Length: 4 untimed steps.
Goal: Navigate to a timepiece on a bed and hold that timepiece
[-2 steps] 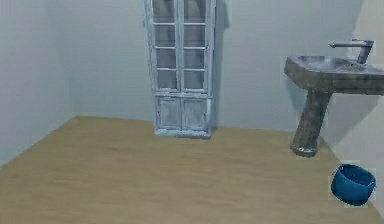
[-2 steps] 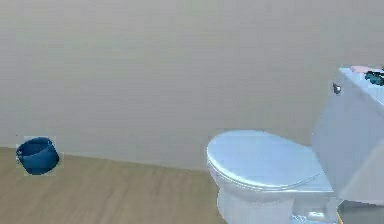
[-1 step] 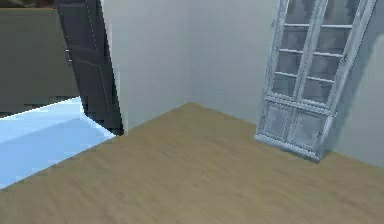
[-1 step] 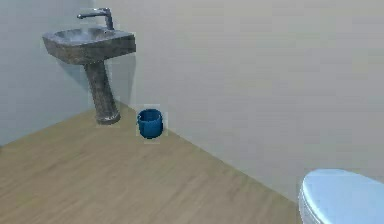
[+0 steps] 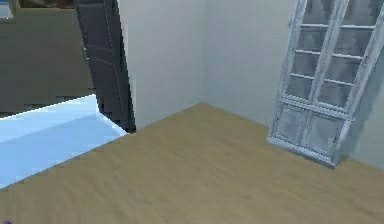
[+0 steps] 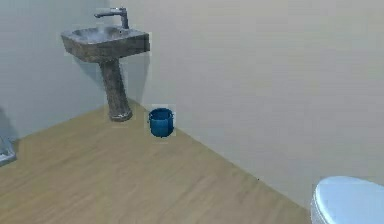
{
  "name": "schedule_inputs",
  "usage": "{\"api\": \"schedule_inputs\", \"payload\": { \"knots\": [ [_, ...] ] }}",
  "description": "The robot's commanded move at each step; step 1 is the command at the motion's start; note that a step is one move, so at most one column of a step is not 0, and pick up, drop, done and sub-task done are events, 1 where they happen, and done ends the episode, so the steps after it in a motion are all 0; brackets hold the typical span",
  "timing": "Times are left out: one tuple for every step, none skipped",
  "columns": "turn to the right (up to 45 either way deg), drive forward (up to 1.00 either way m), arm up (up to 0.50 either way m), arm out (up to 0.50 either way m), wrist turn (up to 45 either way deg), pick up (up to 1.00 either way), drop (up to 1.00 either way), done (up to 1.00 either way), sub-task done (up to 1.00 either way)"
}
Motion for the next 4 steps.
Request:
{"api": "schedule_inputs", "payload": {
  "knots": [
    [0.0, 0.7, 0.0, 0.0, 0.0, 0.0, 0.0, 0.0, 0.0],
    [-42.0, 0.0, 0.0, 0.0, 0.0, 0.0, 0.0, 0.0, 0.0],
    [0.0, 1.0, 0.0, 0.0, 0.0, 0.0, 0.0, 0.0, 0.0],
    [0.0, 1.0, 0.0, 0.0, 0.0, 0.0, 0.0, 0.0, 0.0]
  ]
}}
